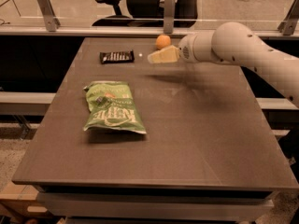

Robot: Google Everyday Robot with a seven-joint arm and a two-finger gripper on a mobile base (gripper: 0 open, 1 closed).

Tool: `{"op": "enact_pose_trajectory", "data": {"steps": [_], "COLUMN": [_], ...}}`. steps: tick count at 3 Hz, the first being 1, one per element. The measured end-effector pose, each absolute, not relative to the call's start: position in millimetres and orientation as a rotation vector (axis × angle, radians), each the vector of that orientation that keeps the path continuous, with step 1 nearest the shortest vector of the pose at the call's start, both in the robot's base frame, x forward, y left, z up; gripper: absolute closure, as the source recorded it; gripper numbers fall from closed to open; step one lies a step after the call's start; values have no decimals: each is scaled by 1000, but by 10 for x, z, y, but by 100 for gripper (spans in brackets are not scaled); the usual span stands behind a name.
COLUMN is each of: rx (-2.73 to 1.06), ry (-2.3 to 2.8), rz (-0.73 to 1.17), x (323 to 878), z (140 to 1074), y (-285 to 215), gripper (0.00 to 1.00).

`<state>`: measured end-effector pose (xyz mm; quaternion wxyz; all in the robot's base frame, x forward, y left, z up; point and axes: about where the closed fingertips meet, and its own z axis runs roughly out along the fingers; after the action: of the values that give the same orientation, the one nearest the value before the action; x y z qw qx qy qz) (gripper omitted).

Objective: Move orange near green jalapeno chip bag

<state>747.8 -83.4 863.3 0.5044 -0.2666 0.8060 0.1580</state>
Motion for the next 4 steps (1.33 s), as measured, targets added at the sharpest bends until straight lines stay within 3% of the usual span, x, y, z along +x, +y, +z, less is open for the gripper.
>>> {"op": "enact_pose_trajectory", "data": {"steps": [4], "rx": [-635], "ry": [1909], "rz": [413], "x": [8182], "z": [8550], "y": [-804], "gripper": [0]}}
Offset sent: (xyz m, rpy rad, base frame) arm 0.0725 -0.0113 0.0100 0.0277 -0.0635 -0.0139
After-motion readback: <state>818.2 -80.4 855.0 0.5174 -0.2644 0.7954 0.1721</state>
